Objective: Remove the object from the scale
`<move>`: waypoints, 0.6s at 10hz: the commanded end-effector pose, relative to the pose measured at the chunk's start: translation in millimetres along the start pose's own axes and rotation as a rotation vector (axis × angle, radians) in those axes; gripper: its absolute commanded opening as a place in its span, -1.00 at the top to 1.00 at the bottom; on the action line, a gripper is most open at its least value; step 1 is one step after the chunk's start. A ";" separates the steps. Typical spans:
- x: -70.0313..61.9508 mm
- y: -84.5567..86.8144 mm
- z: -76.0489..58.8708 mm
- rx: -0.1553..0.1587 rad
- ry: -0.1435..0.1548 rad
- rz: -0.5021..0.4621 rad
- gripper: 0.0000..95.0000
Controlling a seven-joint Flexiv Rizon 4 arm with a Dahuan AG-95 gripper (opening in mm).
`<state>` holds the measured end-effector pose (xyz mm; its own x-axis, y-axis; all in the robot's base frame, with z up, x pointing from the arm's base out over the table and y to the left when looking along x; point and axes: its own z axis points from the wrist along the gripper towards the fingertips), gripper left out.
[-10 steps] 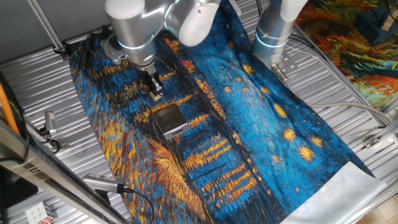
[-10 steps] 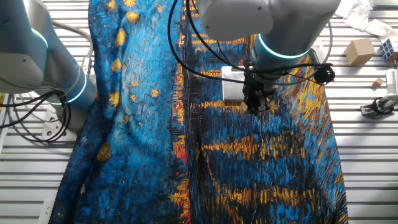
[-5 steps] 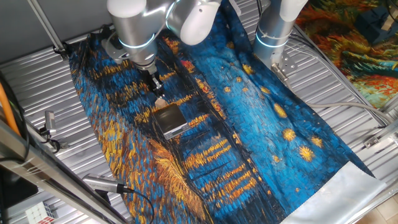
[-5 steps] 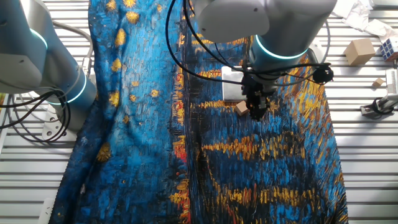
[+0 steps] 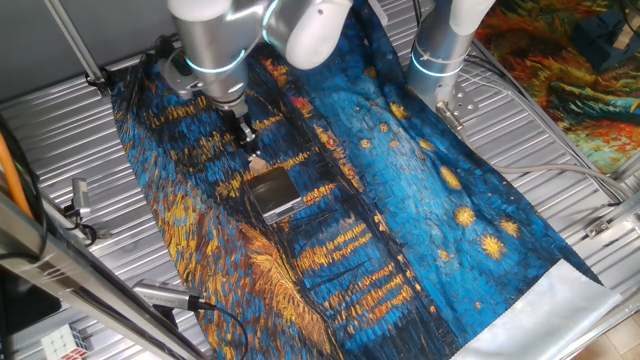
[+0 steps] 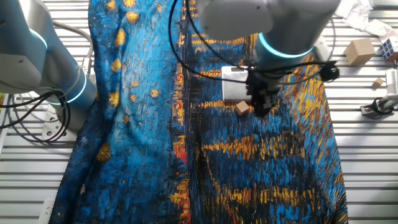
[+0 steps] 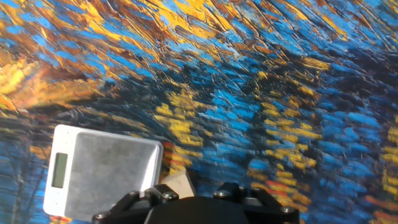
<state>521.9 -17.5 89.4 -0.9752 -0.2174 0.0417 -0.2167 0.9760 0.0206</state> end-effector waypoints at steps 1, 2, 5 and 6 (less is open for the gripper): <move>-24.1 17.4 -5.0 0.010 0.007 0.008 1.00; -35.9 32.9 -7.6 0.010 0.005 0.033 1.00; -50.0 66.1 -21.4 0.017 0.027 0.154 1.00; -49.6 66.5 -22.7 0.018 0.024 0.179 1.00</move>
<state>556.4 54.4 108.6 -0.9946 -0.0799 0.0662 -0.0803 0.9968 -0.0045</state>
